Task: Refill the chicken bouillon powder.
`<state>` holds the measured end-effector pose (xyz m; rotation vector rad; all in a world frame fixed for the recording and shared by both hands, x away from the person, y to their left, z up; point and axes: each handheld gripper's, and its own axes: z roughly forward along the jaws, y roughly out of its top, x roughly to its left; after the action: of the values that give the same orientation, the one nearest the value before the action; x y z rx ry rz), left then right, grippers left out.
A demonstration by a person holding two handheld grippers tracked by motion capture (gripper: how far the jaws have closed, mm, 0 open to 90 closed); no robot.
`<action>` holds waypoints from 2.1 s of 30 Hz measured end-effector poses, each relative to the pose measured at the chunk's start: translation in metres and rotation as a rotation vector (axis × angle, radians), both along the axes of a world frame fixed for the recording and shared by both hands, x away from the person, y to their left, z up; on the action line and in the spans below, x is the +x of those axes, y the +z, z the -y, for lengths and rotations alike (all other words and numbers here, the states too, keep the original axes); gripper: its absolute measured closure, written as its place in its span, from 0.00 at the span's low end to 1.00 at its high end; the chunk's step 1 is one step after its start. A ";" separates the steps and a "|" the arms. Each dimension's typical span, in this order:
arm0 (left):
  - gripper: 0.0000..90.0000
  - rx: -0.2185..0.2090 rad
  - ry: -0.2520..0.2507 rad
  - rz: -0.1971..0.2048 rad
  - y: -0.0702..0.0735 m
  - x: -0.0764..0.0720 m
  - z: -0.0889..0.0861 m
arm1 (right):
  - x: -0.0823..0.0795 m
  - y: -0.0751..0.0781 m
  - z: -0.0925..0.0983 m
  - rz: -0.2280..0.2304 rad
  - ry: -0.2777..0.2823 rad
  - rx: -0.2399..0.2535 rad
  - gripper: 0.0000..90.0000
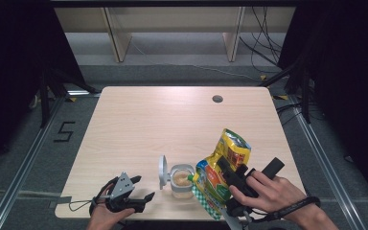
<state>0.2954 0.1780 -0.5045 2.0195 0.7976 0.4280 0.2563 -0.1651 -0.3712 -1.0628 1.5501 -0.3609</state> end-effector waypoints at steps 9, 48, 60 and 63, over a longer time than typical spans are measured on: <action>0.27 -0.004 0.000 -0.001 0.000 0.000 0.001 | 0.000 0.001 0.003 0.000 -0.007 0.011 0.71; 0.27 -0.001 0.003 -0.001 0.000 0.000 0.000 | 0.000 -0.003 0.008 -0.011 -0.018 0.045 0.72; 0.27 0.007 0.019 -0.005 -0.001 0.000 0.000 | -0.003 -0.003 0.004 -0.018 -0.010 0.046 0.72; 0.27 -0.006 0.007 -0.005 -0.001 0.000 0.001 | -0.002 -0.002 0.000 -0.021 0.001 0.034 0.72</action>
<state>0.2952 0.1774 -0.5051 2.0139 0.8081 0.4243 0.2540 -0.1649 -0.3728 -1.0441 1.5691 -0.3217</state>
